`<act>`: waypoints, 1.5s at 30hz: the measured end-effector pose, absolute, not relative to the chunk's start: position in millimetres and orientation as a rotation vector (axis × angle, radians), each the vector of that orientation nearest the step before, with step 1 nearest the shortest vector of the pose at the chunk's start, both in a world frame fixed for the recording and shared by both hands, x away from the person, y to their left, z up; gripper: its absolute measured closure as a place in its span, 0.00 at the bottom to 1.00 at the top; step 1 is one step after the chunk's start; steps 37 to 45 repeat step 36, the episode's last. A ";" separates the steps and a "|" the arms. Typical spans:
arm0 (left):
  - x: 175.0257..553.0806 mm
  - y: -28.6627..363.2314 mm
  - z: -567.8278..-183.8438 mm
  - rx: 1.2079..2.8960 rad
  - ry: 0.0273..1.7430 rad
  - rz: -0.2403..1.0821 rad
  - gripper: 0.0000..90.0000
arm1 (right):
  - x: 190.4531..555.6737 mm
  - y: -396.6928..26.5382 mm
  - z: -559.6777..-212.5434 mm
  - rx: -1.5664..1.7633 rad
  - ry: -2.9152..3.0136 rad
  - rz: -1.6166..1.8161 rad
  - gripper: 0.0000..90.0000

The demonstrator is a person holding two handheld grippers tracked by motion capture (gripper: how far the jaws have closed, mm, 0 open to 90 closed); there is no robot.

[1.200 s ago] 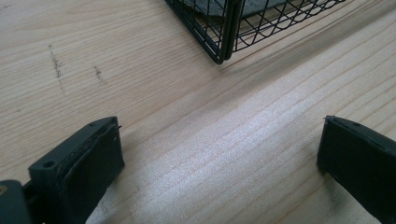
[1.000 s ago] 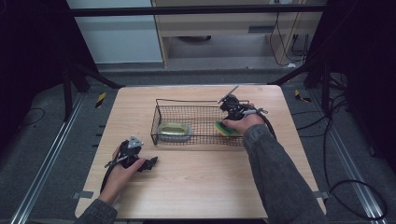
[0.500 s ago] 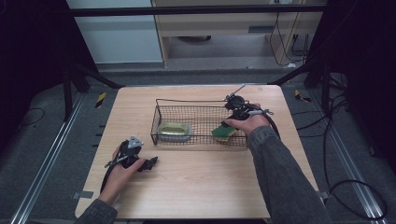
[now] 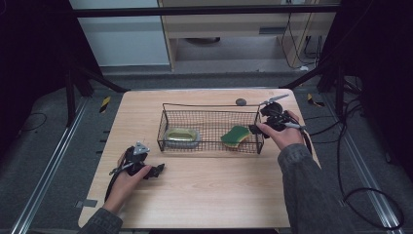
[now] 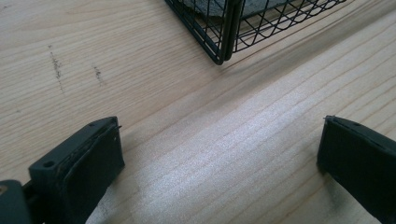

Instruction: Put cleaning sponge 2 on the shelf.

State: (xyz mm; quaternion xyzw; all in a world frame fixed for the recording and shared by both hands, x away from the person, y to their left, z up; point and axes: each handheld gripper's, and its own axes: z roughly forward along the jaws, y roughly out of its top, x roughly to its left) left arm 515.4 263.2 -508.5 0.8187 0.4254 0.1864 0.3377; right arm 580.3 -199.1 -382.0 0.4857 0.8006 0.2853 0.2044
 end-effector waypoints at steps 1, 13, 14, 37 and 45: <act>515.5 263.1 -508.5 2.134 1.108 0.485 0.00 | 577.1 -204.1 -383.2 1.362 2.209 0.804 0.09; 515.6 263.0 -508.4 2.136 1.109 0.488 0.00 | 540.1 -256.6 -415.9 1.497 2.063 0.831 0.11; 515.6 263.0 -508.4 2.137 1.109 0.488 0.00 | 538.1 -258.0 -420.8 1.515 2.064 0.825 0.11; 515.7 262.9 -508.4 2.136 1.110 0.488 0.00 | 527.9 -261.3 -512.3 1.579 1.934 0.830 0.02; 515.7 262.9 -508.4 2.136 1.110 0.488 0.00 | 527.9 -261.3 -512.3 1.579 1.934 0.830 0.02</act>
